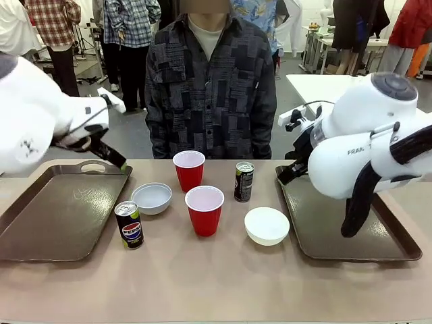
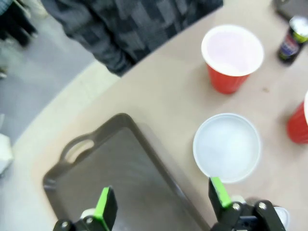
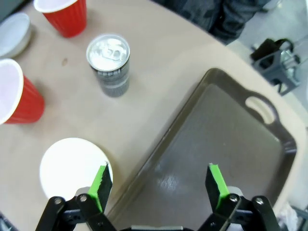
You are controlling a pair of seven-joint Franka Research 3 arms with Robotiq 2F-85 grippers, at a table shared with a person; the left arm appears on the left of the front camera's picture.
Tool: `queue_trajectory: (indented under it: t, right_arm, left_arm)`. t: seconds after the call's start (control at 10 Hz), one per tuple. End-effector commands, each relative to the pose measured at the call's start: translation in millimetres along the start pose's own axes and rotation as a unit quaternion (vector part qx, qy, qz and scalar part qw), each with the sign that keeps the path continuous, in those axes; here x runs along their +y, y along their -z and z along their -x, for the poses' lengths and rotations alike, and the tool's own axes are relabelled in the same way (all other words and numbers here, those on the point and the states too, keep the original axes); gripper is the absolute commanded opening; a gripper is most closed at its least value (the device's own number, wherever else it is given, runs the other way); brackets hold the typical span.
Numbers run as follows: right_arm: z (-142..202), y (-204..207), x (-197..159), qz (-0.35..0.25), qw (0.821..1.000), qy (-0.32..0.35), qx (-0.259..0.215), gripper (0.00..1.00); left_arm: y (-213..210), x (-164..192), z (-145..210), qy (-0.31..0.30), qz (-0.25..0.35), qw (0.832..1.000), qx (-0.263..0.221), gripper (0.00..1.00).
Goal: Prepare tableware on both trays.
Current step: Pick up a Picnic Bowl from the table and place it on a Handle tray.
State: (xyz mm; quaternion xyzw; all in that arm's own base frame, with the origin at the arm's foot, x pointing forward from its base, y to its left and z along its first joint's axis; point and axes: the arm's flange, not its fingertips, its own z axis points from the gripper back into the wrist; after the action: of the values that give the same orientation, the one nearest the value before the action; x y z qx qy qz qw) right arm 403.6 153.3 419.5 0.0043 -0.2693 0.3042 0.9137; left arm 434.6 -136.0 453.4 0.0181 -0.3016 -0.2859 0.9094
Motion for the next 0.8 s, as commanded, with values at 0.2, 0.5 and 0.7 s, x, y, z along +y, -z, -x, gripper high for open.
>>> queue_trajectory:
  t: [0.2, 0.5, 0.7]
  right_arm:
    - [77, -82, 53, -0.013, 0.995, -0.029, 0.091, 1.0]
    - [138, -105, 89, 0.035, 0.991, -0.012, 0.126, 1.0]
    - [127, -95, 86, 0.128, 0.984, -0.026, 0.122, 1.0]
  left_arm:
    - [-88, -45, 46, 0.017, 0.104, 0.985, 0.136, 1.0]
    - [-133, -94, 104, 0.031, 0.075, 0.982, 0.172, 1.0]
    - [-135, -101, 105, 0.024, -0.024, 0.986, 0.16, 1.0]
